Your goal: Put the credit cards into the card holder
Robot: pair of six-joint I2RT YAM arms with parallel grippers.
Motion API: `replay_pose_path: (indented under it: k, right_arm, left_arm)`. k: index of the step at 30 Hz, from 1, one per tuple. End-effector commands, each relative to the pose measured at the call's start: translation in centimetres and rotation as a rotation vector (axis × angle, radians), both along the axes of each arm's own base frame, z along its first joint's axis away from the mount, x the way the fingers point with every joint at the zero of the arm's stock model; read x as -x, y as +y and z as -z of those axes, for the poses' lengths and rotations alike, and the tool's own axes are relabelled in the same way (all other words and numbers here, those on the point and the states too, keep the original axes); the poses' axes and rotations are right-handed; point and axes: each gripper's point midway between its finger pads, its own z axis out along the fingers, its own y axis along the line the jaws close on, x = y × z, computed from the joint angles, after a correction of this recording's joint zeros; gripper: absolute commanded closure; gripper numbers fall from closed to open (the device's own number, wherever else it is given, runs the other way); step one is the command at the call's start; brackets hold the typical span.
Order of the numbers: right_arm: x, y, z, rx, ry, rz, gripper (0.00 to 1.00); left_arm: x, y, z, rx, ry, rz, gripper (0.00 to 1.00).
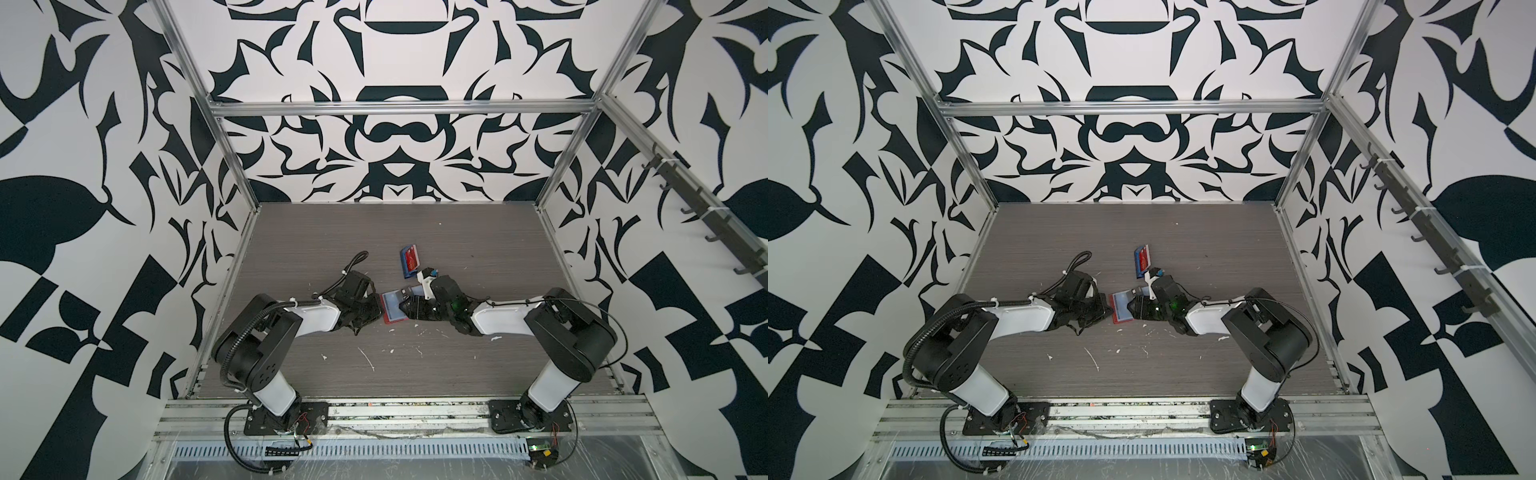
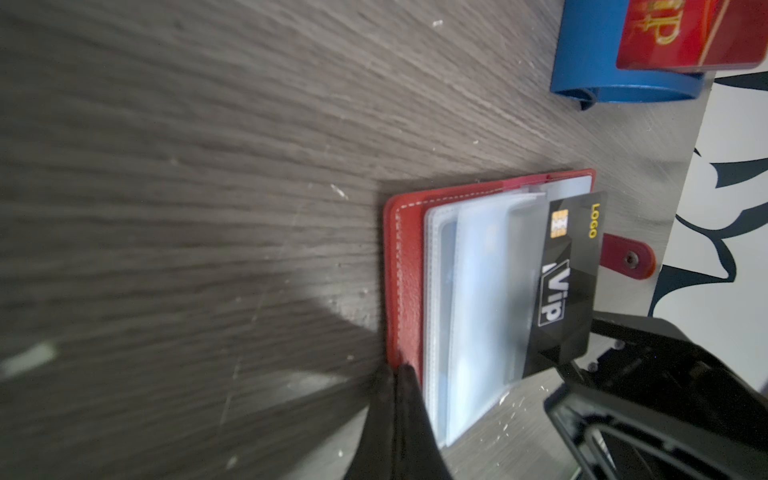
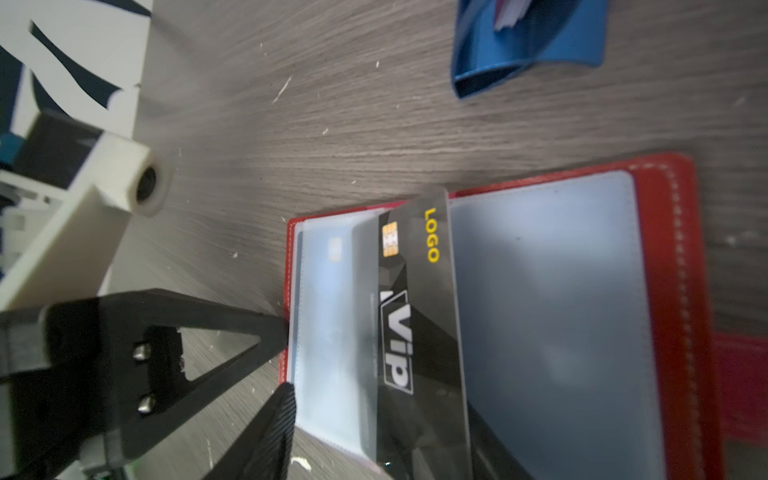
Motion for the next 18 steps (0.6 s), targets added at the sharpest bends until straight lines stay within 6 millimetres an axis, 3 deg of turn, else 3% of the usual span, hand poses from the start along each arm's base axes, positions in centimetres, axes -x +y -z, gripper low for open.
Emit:
replay_pose_path:
  k: [1,10,18]
  right_arm:
    - [0.4,-1.8,1.0,0.152,0.018,-0.001,0.38]
    - [0.4,-2.3,0.9,0.283,0.006,-0.034,0.23]
    - [-0.2,-2.1,-1.1,0.32,-0.06,-0.056,0.21]
  left_arm:
    - [2.5,1.9,2.9,-0.111,0.11,0.009,1.0]
    - [2.5,2.1,2.9,-0.12,0.105,0.01,1.0]
    - [2.4,2.1,2.8,-0.127,0.1,0.016,1.0]
